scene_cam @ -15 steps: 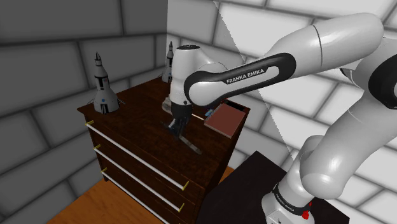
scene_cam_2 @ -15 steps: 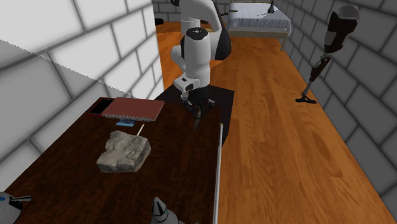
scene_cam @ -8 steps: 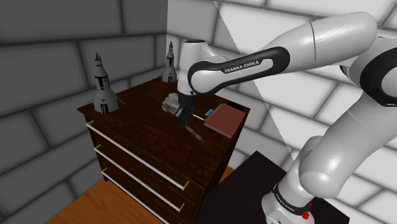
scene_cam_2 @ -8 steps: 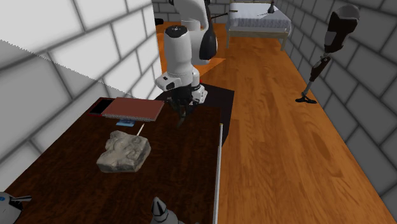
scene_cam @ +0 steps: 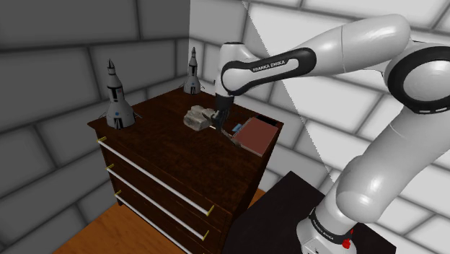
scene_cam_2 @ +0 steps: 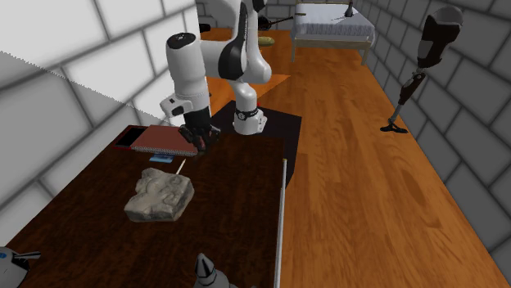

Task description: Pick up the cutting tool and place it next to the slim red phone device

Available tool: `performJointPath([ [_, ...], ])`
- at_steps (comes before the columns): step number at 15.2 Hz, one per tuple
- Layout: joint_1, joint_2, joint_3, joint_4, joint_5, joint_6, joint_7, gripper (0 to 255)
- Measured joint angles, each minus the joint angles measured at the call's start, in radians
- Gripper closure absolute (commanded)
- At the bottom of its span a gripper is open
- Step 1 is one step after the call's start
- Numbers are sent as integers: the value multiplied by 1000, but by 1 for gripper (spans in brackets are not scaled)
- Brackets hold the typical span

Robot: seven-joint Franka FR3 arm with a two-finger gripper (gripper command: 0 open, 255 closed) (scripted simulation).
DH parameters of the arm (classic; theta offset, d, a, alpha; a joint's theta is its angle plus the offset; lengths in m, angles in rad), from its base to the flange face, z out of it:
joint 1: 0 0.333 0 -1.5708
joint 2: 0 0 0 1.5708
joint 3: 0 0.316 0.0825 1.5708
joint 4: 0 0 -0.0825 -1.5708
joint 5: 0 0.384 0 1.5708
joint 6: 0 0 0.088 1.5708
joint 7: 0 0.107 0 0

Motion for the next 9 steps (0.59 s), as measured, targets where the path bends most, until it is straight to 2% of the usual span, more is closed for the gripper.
performJointPath([
  [9, -98, 129, -100, 158, -13, -31, -192, 255],
])
